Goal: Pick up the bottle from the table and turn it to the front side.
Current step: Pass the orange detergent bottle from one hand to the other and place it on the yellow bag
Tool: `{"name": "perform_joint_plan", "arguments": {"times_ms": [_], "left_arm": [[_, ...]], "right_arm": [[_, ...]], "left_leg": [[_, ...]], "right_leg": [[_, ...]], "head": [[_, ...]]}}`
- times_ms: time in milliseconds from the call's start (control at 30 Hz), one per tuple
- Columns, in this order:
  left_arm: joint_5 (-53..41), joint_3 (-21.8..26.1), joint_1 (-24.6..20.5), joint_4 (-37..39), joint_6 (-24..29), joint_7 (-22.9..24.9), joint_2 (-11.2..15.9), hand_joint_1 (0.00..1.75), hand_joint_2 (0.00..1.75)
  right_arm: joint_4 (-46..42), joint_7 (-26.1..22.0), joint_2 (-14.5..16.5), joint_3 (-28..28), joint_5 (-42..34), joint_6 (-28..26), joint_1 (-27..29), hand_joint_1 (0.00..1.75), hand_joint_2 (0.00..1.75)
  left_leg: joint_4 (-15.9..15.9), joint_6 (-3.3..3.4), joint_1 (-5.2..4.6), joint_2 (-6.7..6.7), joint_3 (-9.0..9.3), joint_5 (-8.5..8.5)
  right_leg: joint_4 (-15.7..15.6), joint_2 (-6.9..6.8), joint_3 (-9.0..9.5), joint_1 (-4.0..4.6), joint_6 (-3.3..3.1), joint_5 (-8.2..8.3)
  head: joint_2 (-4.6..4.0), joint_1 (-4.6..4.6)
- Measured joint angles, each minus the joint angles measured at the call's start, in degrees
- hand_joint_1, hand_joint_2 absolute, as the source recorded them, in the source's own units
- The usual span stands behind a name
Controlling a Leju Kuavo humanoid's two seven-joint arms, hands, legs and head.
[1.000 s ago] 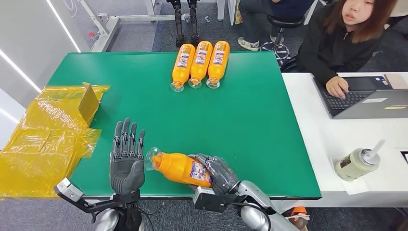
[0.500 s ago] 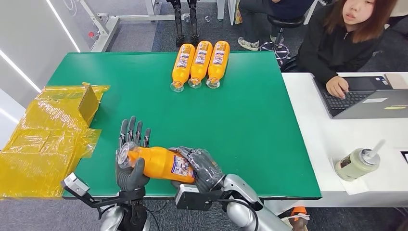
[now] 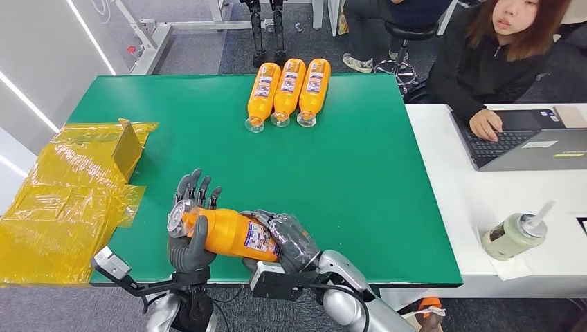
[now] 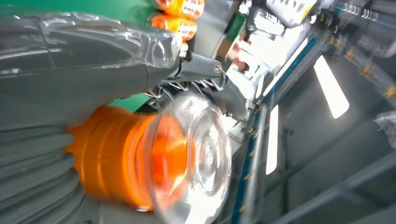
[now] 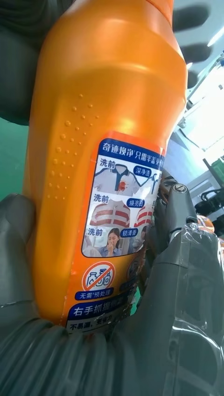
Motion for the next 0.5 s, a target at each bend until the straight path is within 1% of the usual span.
{"name": "perform_joint_plan", "arguments": {"times_ms": [367,467,500], "left_arm": [[-0.39,0.12,0.76,-0.33,0.51,0.02,0.07,1.75,1.75],[-0.39,0.22,0.86,-0.38,0.55,0.02,0.08,1.75,1.75],[-0.38,0.29,0.94,-0.44,0.55,0.03,0.08,1.75,1.75]], "right_arm": [[1.15,-0.7,0.13,0.0,0.71,0.5,-0.08,1.71,1.75],[1.41,-0.73,0.28,0.02,0.74,0.6,-0.15,1.66,1.75],[1.51,-0.74,0.36,0.03,0.72,0.67,-0.21,1.57,1.75]], "left_leg": [[0.0,0.0,0.0,-0.01,-0.01,0.0],[0.0,0.0,0.0,0.0,-0.01,0.0],[0.0,0.0,0.0,0.0,-0.01,0.0]], "right_leg": [[0.0,0.0,0.01,0.0,0.0,0.0],[0.0,0.0,0.01,0.0,0.0,0.0],[0.0,0.0,0.01,0.0,0.0,0.0]], "head": [[0.0,-0.01],[0.0,-0.01],[0.0,0.0]]}}
